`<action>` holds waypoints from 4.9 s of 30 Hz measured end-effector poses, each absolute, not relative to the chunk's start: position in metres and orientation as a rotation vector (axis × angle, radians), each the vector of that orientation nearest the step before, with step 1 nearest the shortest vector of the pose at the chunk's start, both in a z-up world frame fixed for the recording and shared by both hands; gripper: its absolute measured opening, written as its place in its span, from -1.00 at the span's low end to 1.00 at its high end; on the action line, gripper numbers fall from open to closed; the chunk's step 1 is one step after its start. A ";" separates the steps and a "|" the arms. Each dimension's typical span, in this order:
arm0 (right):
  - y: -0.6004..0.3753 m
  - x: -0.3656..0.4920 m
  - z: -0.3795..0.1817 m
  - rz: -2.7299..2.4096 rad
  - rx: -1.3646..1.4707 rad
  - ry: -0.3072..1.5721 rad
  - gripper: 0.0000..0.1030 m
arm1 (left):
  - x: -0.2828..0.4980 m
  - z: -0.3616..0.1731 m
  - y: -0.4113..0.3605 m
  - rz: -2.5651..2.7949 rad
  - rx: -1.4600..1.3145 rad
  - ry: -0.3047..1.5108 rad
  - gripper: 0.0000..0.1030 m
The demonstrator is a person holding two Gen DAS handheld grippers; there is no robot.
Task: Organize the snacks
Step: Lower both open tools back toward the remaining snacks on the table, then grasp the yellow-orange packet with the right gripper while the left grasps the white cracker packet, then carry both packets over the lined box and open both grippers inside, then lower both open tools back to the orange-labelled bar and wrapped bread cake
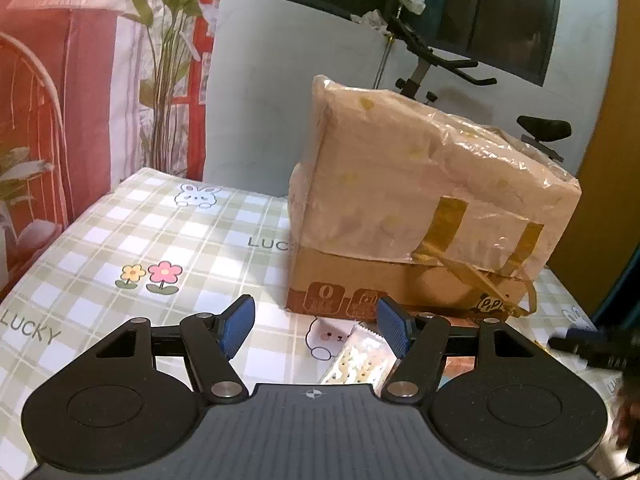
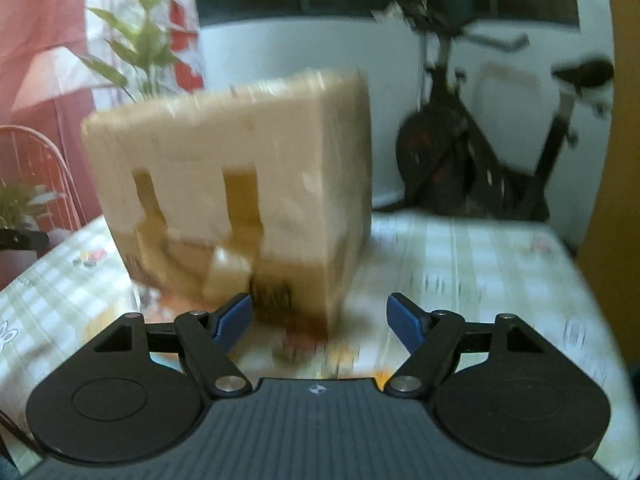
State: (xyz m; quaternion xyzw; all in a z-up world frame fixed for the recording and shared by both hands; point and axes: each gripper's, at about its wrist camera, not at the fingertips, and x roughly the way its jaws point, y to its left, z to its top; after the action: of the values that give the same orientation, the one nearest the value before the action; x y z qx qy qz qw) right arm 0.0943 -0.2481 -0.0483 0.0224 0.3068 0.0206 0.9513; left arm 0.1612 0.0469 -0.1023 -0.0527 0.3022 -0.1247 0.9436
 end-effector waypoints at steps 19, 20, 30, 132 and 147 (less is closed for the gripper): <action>-0.267 0.129 -0.102 -0.073 0.251 0.828 0.42 | 0.159 -0.111 0.049 -0.234 -0.118 0.641 0.35; -0.264 0.131 -0.103 -0.080 0.222 0.829 0.33 | 0.159 -0.112 0.049 -0.234 -0.119 0.644 0.35; -0.240 0.119 -0.117 -0.103 -0.025 0.766 -0.05 | 0.160 -0.124 0.044 -0.256 -0.093 0.680 0.35; -0.215 0.214 0.054 0.038 0.023 0.454 0.24 | 0.277 0.001 -0.015 -0.421 0.081 0.473 0.35; -0.199 0.102 0.045 -0.037 0.048 0.291 0.34 | 0.188 -0.027 0.030 -0.409 -0.099 0.481 0.35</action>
State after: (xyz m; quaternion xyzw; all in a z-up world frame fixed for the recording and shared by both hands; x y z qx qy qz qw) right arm 0.1017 -0.1994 0.0448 0.0240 0.1451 -0.0186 0.9889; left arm 0.1879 0.0296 -0.0268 -0.0486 0.2362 -0.2011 0.9494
